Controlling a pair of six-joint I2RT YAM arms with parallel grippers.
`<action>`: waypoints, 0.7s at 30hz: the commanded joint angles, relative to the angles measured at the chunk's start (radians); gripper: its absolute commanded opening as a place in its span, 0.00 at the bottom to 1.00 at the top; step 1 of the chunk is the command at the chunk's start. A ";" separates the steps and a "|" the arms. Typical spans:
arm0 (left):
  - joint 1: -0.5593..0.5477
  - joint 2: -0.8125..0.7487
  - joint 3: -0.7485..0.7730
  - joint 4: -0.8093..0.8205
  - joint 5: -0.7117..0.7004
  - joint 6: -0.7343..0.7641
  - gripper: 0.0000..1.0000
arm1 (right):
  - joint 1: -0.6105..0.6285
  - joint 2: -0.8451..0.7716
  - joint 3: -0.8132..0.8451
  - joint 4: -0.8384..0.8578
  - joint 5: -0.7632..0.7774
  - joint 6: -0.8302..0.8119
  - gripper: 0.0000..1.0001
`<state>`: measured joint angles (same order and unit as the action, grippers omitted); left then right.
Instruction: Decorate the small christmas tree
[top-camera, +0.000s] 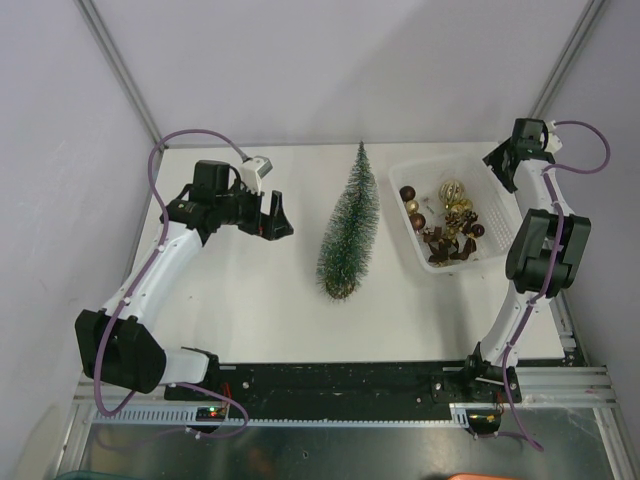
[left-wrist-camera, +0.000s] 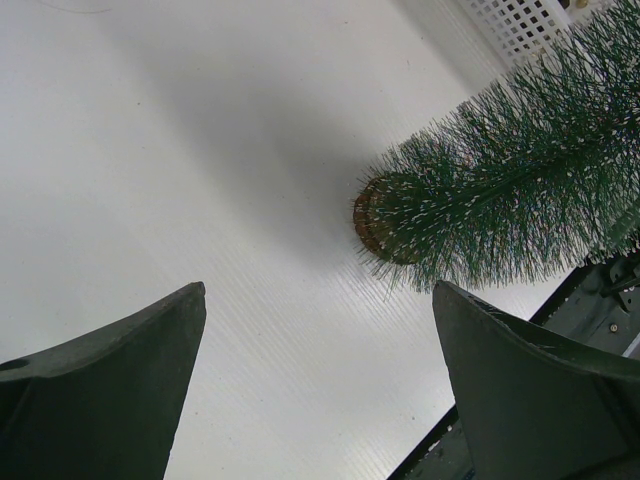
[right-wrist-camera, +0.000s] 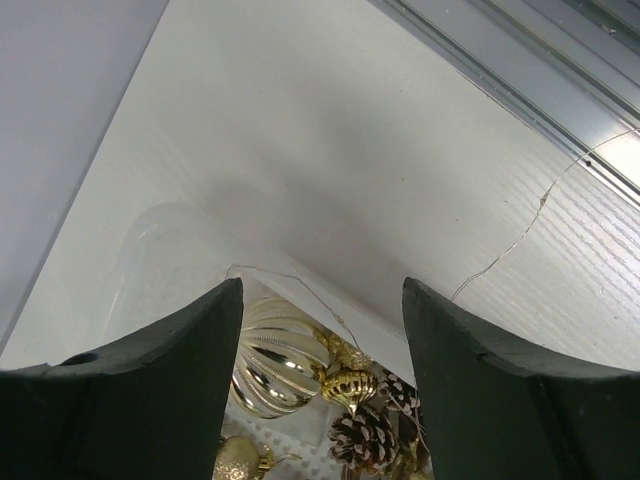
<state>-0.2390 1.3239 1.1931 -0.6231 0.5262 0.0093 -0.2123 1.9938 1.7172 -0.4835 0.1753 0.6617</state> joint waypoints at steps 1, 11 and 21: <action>0.007 -0.016 -0.003 0.014 -0.002 0.027 1.00 | -0.008 0.022 0.044 0.019 -0.003 -0.027 0.68; 0.006 -0.015 -0.006 0.014 -0.007 0.026 1.00 | -0.009 -0.003 -0.011 0.042 -0.023 -0.023 0.35; 0.007 -0.022 -0.008 0.014 -0.010 0.027 1.00 | -0.007 -0.039 -0.048 0.054 -0.028 -0.027 0.03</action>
<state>-0.2390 1.3239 1.1908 -0.6235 0.5255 0.0101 -0.2176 2.0068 1.6745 -0.4507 0.1497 0.6415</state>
